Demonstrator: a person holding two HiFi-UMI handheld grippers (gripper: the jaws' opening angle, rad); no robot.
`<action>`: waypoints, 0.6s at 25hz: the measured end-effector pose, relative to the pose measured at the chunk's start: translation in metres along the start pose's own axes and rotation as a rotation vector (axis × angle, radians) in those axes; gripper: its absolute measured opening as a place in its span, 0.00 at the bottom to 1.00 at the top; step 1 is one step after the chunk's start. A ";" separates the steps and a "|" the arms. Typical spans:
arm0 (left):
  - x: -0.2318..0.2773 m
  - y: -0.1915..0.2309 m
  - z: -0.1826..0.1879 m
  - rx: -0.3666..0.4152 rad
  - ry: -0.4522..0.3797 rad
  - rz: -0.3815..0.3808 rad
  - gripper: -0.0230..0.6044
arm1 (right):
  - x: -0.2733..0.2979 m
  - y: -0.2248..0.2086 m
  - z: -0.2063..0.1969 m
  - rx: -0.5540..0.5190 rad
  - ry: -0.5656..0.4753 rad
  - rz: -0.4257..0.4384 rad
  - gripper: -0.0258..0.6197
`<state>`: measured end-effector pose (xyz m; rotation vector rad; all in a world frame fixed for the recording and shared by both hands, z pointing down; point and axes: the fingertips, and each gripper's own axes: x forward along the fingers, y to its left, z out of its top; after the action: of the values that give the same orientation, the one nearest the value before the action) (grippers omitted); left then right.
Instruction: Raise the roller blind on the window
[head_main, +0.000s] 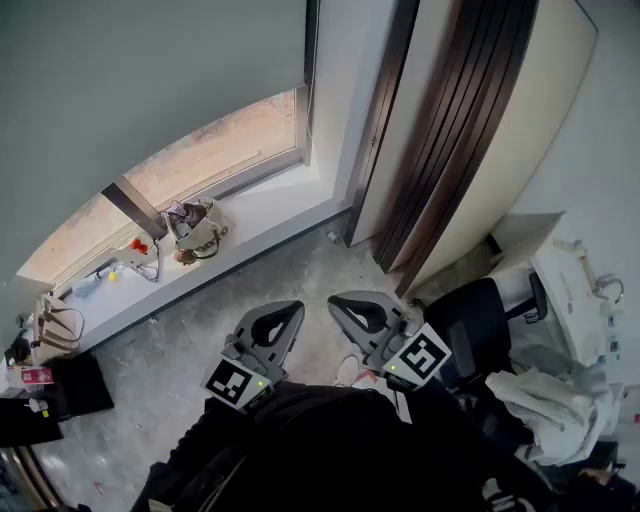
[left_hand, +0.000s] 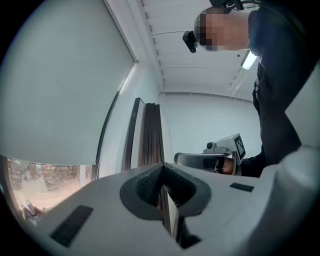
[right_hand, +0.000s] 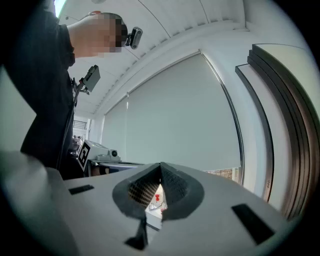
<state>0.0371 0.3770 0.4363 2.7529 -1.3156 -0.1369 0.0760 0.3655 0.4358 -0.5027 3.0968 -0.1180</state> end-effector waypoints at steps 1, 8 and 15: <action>0.000 -0.002 -0.004 0.010 0.004 -0.002 0.04 | -0.002 0.001 0.000 0.000 0.000 0.001 0.04; 0.004 -0.013 -0.017 0.004 0.061 0.015 0.04 | -0.014 -0.002 -0.004 0.008 0.000 -0.008 0.04; 0.010 -0.023 -0.018 0.003 0.045 0.022 0.04 | -0.027 -0.003 0.003 -0.024 -0.037 -0.009 0.04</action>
<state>0.0631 0.3844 0.4507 2.7264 -1.3353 -0.0708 0.1024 0.3712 0.4326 -0.5136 3.0633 -0.0714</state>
